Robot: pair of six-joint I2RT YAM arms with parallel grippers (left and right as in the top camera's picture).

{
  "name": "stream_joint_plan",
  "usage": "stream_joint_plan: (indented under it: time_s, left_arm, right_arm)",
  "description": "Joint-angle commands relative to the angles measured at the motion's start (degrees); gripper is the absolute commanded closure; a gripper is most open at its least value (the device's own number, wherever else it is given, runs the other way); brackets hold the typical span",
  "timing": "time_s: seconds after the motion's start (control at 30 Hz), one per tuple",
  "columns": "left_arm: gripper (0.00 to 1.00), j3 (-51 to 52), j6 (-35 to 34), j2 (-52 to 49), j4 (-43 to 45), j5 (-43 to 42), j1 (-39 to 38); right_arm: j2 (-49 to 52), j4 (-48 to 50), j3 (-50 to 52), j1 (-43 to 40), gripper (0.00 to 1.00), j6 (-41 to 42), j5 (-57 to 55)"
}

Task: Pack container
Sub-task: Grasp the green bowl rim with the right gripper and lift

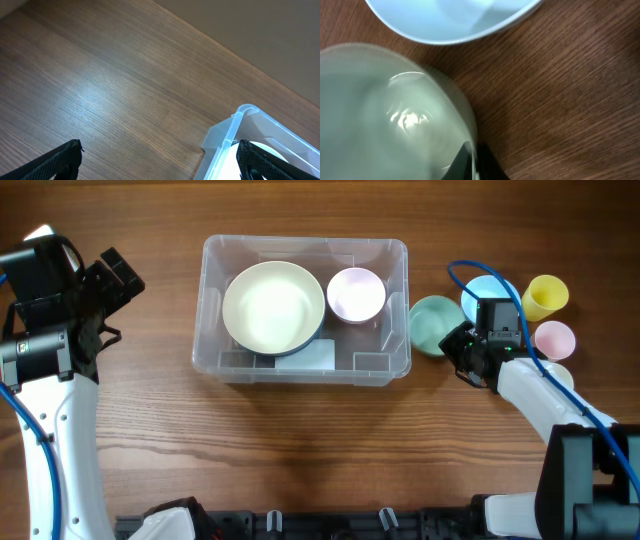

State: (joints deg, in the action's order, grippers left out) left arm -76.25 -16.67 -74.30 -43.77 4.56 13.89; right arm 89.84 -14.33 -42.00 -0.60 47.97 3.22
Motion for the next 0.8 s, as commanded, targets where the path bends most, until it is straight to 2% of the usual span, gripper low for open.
stream_joint_plan:
  time_s: [0.0,0.3,0.4,0.77]
  left_arm:
    - [0.00,-0.63,-0.52,0.26,-0.04,-0.66,0.26]
    - [0.00,-0.63,-0.52,0.26,-0.04,-0.66,0.26]
    - [0.00,-0.63,-0.52,0.26,-0.04,-0.66,0.26]
    - [0.00,-0.63,-0.52,0.26,-0.04,-0.66,0.26]
  right_arm:
    - [0.24,0.02,0.33,-0.24,0.96,0.02,1.20]
    - [-6.38,-0.39,0.22,-0.24,0.96,-3.06,1.07]
    - [-11.39,-2.93,-0.24,-0.22,0.96,-3.23,-1.01]
    - [-27.39,-14.38,-6.82,0.04,0.96,-14.60,-4.35]
